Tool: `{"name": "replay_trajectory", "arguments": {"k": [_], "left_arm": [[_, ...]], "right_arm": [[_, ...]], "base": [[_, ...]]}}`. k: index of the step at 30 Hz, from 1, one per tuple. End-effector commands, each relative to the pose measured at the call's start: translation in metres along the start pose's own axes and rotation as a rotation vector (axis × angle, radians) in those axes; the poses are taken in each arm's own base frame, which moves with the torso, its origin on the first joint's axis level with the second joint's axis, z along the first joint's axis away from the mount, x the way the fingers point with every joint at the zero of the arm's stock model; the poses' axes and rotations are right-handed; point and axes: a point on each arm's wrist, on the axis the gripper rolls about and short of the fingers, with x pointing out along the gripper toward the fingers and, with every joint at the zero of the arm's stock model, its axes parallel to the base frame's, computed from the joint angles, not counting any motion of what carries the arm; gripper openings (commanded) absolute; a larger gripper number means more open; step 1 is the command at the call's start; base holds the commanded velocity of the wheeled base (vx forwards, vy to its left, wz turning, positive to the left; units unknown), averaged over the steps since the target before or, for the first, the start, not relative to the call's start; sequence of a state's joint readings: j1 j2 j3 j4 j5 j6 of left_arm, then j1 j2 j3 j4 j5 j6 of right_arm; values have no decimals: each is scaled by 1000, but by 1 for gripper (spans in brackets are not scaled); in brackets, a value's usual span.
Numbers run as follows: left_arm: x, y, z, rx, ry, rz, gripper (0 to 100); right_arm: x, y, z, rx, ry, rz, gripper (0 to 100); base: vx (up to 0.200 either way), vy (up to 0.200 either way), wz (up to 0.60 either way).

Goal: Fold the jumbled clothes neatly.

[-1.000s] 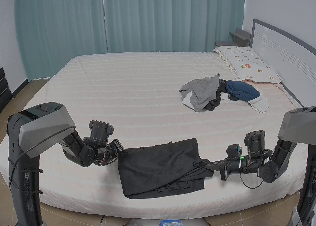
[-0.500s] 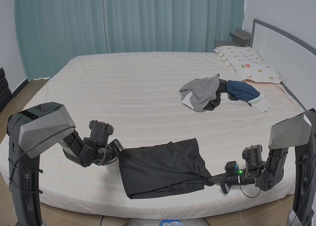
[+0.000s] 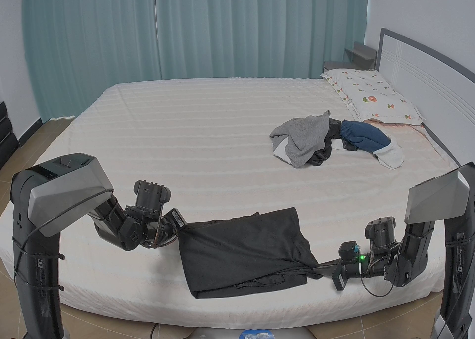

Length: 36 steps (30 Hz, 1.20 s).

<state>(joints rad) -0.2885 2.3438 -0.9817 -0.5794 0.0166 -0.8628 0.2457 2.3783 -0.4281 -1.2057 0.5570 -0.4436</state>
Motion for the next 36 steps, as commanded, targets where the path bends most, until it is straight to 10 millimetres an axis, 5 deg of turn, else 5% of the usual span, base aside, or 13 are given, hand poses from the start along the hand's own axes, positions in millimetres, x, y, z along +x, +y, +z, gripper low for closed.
{"name": "replay_trajectory", "arguments": {"k": [1,8,18,28,36], "left_arm": [[0,0,0,-4,0,0,0],[-6,0,10,-51,-23,-11,0],[-66,-6,32,-104,-1,-138,0],[-25,-2,48,-123,15,-150,0],[-10,9,52,-139,15,-124,0]], "right_arm": [[-3,2,3,-6,-7,3,100],[-12,-2,16,63,-51,-13,100],[-15,-7,34,479,-125,5,100],[-11,-12,43,760,-158,64,100],[22,-34,60,866,-212,78,100]], "base": [[0,0,0],[0,0,0],[0,0,0],[0,0,0],[0,0,0]]}}
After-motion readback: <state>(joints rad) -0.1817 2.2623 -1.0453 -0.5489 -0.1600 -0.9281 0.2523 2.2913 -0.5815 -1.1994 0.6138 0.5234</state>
